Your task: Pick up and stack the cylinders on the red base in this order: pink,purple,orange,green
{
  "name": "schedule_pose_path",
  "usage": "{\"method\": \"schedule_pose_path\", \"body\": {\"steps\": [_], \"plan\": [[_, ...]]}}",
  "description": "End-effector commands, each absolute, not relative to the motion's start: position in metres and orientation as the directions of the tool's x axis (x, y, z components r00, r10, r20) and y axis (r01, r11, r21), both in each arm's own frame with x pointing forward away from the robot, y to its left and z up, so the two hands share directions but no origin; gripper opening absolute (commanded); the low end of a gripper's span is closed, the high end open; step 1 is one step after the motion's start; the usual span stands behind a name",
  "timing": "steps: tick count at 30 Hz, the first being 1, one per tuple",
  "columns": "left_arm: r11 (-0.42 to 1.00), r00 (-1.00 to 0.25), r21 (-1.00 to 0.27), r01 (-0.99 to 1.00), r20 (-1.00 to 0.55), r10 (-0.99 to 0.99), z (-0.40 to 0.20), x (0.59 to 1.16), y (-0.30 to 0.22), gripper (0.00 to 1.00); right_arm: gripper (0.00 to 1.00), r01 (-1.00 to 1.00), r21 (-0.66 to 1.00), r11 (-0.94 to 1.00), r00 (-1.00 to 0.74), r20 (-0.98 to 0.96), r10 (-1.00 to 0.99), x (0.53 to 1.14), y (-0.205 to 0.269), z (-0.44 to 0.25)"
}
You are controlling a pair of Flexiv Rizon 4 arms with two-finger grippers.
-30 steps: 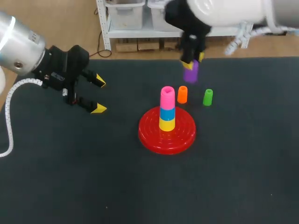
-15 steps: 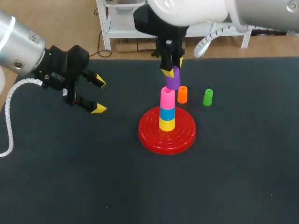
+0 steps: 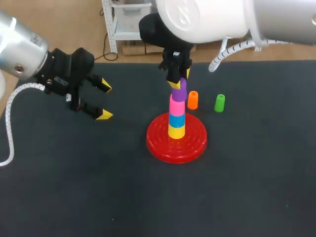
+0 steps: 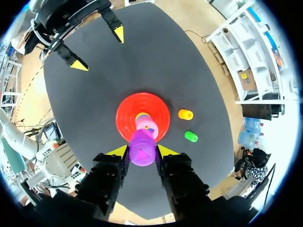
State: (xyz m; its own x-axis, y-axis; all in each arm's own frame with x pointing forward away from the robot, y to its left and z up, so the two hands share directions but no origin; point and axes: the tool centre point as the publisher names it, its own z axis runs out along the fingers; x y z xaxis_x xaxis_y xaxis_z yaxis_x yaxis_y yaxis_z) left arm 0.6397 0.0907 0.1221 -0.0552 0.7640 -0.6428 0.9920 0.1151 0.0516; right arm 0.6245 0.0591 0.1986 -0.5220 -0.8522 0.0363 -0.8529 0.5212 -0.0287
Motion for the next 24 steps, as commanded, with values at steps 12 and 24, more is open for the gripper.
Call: {"method": "schedule_pose_path", "body": {"steps": [12, 24], "plan": [[0.115, -0.054, 0.054, 0.992, -0.643, 0.764, 0.122, 0.639, 0.091, 1.0, 0.0, -0.838, -0.032, 0.545, -0.545, 0.01, -0.838, 0.637, 0.061, 0.188], [0.115, -0.054, 0.054, 0.992, -0.643, 0.764, 0.122, 0.639, 0.091, 1.0, 0.0, -0.823, 0.031, 0.566, -0.564, 0.07, -0.823, 0.647, 0.067, 0.173]]}}
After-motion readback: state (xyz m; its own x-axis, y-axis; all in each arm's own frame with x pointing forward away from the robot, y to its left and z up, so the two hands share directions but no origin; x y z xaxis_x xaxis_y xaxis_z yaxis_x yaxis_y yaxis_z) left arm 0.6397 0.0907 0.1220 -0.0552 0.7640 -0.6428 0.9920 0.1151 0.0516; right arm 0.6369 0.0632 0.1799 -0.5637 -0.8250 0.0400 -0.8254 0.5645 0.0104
